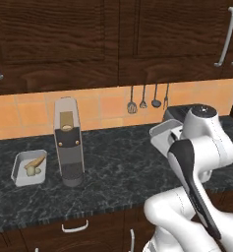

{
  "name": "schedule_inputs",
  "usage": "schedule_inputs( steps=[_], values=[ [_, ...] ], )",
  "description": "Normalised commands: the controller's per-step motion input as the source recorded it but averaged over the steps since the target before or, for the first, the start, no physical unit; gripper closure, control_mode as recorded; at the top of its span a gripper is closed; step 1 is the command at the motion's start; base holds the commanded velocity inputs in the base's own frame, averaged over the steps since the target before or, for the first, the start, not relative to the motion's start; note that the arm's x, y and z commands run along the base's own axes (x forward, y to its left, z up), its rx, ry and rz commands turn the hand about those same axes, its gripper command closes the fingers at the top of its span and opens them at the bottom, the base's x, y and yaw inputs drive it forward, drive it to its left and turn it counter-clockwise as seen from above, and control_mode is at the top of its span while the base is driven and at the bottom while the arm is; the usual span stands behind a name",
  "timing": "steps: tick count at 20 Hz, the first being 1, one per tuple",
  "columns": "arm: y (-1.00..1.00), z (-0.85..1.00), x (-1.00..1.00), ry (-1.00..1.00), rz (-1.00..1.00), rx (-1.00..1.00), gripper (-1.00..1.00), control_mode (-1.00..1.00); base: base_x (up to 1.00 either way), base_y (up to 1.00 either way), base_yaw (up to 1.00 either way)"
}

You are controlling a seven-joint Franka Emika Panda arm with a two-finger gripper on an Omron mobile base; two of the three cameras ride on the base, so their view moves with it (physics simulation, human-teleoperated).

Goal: Take the meat container that has the steak and place it on the second highest rack of the freezer. Then take the vegetable container that has the sweet potato and mushroom and place it on the highest rack of the freezer.

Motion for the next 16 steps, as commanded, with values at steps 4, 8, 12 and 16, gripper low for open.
schedule_inputs(
  steps=[4, 8, 12, 16],
  values=[
    [-0.05, 0.00, -0.04, -0.05, 0.00, 0.01, 1.00, 1.00, -0.15, -0.12, 0.00],
    [0.00, 0.00, 0.00, 0.00, 0.00, 0.00, 1.00, 1.00, -0.58, -0.36, -0.02],
    [0.00, 0.00, 0.00, 0.00, 0.00, 0.00, 1.00, 1.00, -0.66, -0.36, -0.38],
    [0.00, 0.00, 0.00, 0.00, 0.00, 0.00, 1.00, 1.00, -0.36, -0.01, -0.72]
  ],
)
